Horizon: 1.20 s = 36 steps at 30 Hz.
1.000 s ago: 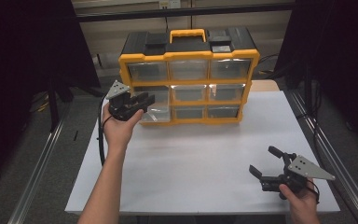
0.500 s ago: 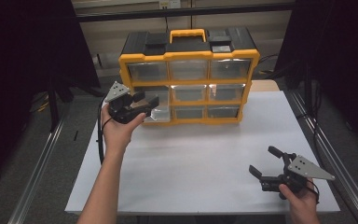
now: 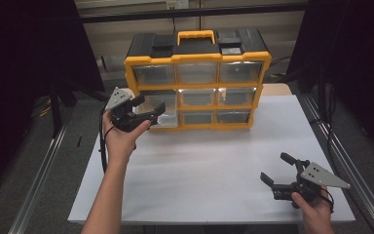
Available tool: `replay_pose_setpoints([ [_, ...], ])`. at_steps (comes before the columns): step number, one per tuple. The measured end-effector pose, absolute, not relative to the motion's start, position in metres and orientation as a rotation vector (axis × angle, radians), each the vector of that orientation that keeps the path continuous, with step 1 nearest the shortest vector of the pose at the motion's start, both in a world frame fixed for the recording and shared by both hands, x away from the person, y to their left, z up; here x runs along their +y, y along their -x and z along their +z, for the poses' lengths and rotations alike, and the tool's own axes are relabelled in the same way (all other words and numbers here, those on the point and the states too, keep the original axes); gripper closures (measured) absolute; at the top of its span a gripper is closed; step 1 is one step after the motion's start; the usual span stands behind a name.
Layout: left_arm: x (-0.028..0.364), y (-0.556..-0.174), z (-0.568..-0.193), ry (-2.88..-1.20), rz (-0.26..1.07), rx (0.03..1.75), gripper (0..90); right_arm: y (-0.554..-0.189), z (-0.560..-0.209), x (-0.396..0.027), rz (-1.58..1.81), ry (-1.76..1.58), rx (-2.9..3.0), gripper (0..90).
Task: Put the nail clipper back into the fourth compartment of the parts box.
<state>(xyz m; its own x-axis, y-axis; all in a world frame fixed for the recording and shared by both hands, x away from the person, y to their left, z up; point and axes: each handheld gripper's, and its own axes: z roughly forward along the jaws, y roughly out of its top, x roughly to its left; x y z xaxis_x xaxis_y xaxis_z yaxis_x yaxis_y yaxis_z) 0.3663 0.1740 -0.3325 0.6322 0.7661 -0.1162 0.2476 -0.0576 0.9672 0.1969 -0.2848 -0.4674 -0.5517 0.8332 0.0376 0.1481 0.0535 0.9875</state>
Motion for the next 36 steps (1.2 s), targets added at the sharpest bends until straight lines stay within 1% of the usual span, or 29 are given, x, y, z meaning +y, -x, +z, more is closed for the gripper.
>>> replay_pose_setpoints([
  [5,0.178,-0.364,-0.334,-1.617,0.526,0.838,9.9,-0.197,-0.467,-0.284,1.546,-0.99,1.753,1.9],
  [17,0.189,-0.355,-0.34,-1.595,0.502,0.812,2.5,-0.195,-0.467,-0.286,1.545,-0.989,1.754,1.9],
  [22,0.194,-0.35,-0.342,-1.607,0.488,0.802,2.3,-0.194,-0.467,-0.286,1.54,-0.988,1.754,1.9],
  [28,0.199,-0.341,-0.347,-1.597,0.518,0.794,2.5,-0.194,-0.467,-0.287,1.54,-0.988,1.754,1.9],
  [36,0.211,-0.326,-0.358,-1.586,0.509,0.778,3.6,-0.193,-0.467,-0.288,1.542,-0.998,1.756,1.9],
])
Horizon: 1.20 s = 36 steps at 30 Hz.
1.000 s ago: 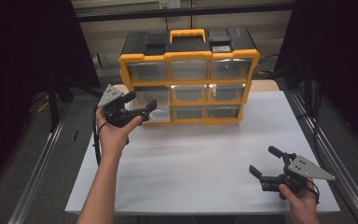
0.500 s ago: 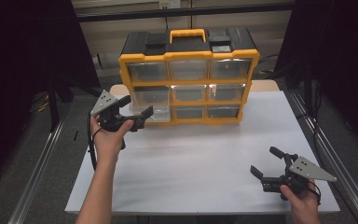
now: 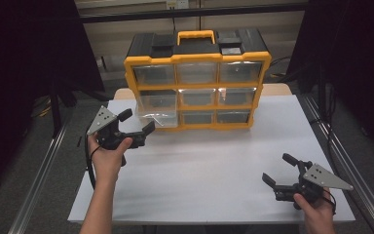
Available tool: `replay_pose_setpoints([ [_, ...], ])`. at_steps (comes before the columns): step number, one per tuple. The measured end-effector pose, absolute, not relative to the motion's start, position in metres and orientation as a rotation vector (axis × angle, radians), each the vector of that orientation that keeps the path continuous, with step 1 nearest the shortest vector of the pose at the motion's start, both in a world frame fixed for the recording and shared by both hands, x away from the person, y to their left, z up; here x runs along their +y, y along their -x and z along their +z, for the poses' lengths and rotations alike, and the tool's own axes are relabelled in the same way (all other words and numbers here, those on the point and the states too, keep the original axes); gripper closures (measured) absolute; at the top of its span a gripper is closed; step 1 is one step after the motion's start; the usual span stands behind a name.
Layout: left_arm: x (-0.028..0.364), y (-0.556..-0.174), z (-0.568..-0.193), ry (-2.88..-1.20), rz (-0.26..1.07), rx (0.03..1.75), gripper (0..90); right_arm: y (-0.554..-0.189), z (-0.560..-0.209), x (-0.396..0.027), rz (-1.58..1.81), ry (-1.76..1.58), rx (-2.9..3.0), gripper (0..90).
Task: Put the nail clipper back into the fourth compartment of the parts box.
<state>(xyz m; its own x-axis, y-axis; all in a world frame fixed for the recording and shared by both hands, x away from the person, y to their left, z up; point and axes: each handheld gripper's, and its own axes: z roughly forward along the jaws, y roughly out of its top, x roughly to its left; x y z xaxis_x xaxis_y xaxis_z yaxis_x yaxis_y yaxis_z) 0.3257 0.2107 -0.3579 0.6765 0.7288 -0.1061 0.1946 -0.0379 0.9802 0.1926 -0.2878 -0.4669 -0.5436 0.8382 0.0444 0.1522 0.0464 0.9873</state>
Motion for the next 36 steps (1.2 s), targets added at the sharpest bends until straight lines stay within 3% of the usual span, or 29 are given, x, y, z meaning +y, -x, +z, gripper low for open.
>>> replay_pose_setpoints([
  [36,0.247,-0.283,-0.434,-1.619,0.438,0.806,3.9,-0.193,-0.467,-0.288,1.541,-0.994,1.752,1.9],
])
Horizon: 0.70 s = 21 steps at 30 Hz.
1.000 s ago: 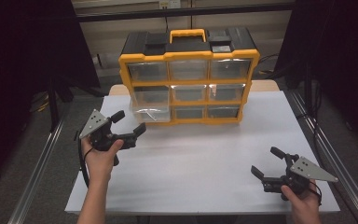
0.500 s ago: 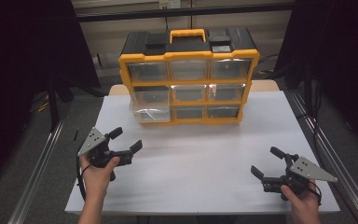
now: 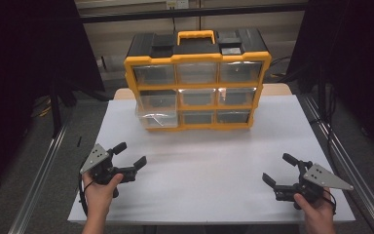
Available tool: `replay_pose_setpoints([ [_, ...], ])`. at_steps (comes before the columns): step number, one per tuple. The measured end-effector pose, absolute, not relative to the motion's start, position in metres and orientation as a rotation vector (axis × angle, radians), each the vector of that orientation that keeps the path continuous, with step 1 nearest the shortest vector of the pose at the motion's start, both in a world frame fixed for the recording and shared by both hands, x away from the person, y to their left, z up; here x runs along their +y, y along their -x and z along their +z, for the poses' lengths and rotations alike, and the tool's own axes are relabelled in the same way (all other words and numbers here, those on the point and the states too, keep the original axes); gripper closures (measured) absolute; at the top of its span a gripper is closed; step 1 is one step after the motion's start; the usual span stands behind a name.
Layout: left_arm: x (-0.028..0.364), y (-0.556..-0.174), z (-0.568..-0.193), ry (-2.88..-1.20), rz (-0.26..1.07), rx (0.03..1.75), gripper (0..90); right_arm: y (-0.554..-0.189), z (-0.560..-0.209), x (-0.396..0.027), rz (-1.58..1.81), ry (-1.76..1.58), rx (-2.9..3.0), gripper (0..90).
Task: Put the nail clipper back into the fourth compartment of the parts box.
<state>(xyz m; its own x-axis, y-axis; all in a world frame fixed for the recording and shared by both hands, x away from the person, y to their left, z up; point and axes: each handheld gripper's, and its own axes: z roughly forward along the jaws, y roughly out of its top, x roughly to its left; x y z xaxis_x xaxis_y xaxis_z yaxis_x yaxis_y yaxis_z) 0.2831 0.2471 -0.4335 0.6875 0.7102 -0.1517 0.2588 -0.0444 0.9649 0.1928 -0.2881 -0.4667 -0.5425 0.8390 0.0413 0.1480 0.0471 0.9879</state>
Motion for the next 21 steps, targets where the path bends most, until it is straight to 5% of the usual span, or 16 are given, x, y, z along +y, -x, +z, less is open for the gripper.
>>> replay_pose_setpoints([
  [21,0.248,-0.273,-0.454,-1.665,0.41,0.791,4.1,-0.194,-0.467,-0.287,1.536,-0.98,1.76,1.9],
])
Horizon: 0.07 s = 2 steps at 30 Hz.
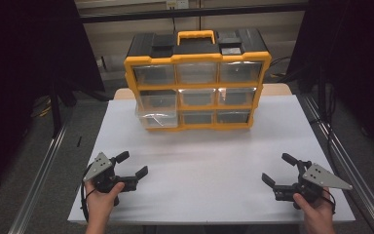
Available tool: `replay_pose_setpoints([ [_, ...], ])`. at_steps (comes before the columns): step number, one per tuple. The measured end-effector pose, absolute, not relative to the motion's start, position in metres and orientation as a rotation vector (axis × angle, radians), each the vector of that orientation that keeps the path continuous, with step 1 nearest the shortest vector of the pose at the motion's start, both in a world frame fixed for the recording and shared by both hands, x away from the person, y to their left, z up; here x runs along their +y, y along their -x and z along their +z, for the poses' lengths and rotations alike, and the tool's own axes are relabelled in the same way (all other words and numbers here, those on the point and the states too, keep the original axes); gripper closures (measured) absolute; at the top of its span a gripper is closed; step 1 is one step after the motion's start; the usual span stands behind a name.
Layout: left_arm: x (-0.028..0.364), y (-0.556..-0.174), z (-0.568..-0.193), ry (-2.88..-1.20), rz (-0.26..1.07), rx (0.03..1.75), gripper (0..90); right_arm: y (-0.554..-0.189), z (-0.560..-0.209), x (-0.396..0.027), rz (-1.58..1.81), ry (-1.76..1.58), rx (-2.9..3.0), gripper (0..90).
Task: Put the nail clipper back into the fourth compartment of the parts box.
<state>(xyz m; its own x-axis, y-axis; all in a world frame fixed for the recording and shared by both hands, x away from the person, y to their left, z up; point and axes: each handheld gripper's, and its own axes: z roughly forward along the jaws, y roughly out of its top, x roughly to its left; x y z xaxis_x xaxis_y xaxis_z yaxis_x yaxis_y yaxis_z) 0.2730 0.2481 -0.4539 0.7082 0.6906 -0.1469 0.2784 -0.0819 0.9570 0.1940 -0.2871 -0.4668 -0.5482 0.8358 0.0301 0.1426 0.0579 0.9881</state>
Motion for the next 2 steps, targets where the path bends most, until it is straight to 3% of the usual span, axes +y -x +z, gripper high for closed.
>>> replay_pose_setpoints([
  [2,0.2496,-0.273,-0.4535,-1.668,0.418,0.784,4.2,-0.1945,-0.4672,-0.2867,1.542,-0.982,1.757,1.9],
])
